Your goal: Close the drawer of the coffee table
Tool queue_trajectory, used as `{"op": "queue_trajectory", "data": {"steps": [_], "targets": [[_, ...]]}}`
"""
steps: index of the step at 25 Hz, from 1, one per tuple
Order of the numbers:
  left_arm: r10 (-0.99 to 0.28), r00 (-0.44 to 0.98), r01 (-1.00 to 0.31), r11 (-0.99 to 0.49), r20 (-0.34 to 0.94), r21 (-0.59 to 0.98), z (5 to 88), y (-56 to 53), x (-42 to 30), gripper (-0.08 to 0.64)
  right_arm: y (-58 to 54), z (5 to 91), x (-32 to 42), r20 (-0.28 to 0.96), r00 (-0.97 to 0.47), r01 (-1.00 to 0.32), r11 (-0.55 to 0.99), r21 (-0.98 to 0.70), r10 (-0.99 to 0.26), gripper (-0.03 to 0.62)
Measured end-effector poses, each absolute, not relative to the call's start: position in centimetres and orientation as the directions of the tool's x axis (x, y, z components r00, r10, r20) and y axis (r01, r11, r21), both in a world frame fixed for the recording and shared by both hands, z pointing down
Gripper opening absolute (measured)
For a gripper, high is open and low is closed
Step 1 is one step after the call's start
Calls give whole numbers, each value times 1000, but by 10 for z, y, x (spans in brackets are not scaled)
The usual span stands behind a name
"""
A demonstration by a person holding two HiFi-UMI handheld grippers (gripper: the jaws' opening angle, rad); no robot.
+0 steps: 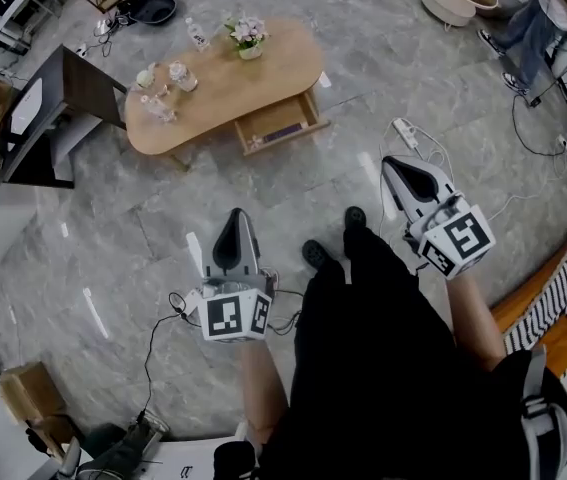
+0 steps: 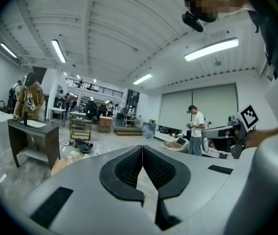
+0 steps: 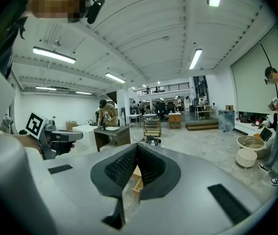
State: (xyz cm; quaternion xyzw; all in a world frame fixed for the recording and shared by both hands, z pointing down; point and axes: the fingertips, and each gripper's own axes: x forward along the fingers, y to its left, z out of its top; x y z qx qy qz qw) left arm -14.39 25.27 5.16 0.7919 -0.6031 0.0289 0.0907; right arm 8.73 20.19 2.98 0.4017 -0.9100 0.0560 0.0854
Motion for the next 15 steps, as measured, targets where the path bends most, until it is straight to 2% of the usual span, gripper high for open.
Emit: {"op": "queue_trajectory", "data": {"steps": [15], "targets": [[-950,237,-971,-224,201,88,48,186,-112,15,124,48,100,254,-727,-659,752,4,-638,12]]}}
